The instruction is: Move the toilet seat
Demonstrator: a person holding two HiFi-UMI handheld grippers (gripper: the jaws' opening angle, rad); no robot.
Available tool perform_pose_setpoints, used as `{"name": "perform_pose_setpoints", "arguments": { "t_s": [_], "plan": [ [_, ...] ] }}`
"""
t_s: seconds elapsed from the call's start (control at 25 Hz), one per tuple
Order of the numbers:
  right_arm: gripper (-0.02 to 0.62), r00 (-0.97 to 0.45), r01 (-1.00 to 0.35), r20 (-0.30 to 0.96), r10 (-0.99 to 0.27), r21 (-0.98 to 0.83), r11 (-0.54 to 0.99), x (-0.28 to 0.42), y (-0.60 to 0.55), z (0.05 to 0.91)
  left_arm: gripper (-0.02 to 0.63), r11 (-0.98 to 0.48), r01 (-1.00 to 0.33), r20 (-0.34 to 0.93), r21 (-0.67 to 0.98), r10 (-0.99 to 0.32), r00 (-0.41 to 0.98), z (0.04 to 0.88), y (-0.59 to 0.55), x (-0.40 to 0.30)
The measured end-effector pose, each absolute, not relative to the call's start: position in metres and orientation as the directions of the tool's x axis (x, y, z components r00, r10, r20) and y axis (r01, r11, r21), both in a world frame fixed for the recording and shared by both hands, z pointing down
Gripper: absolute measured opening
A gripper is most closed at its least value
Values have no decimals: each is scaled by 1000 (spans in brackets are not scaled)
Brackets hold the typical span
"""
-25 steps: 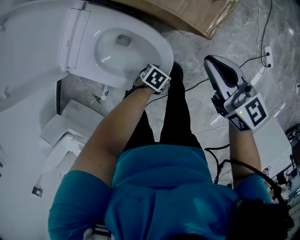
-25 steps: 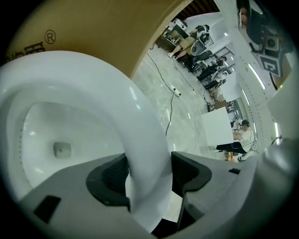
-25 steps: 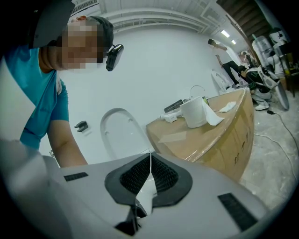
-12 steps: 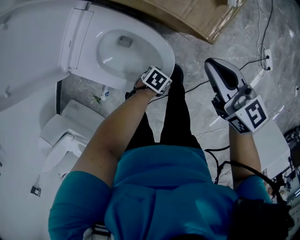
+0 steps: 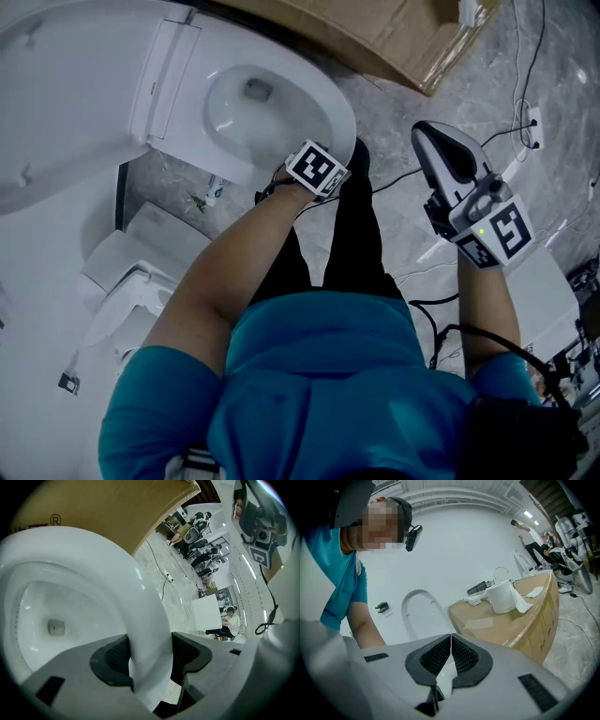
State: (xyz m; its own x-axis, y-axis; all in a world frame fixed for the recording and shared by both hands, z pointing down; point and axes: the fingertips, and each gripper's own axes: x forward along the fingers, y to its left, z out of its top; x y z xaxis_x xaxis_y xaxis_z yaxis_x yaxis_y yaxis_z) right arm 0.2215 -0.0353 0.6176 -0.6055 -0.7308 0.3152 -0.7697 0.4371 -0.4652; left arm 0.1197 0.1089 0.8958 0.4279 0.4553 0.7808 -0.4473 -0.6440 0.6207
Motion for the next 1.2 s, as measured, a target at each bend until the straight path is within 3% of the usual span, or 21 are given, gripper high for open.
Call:
{"name": "perform_pose_setpoints", "arguments": {
  "t_s": [1.2],
  "plan": [
    [-2, -609, -763, 275, -744, -459, 455, 196, -42, 572, 275, -576, -382, 678, 723, 486, 551, 828, 101, 116]
  ]
}}
